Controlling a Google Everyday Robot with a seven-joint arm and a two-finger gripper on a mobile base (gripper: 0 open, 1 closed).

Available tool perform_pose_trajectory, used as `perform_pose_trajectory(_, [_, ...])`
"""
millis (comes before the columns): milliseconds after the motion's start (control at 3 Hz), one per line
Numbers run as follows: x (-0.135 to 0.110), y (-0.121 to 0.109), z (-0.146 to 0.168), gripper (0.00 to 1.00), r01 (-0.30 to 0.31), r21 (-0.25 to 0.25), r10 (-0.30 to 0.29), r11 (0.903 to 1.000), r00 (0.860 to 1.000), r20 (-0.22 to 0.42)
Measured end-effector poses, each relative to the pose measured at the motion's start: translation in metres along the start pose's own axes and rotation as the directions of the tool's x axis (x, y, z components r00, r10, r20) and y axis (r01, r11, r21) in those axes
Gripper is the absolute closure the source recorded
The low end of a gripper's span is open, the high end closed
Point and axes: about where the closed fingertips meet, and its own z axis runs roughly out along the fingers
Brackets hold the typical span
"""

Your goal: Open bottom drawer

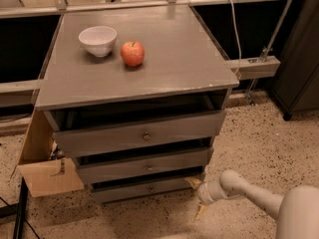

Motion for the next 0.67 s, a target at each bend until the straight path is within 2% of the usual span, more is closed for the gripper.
perform_pose_trajectory(333, [0.003,-0.004,0.006,0.00,0.022,0.033,-0.022,0.9992,1.000,-0.003])
perform_pose_trajectory(667, [0.010,-0.012,0.017,0.00,0.014,0.044,-0.014,0.9990,1.000,-0.008])
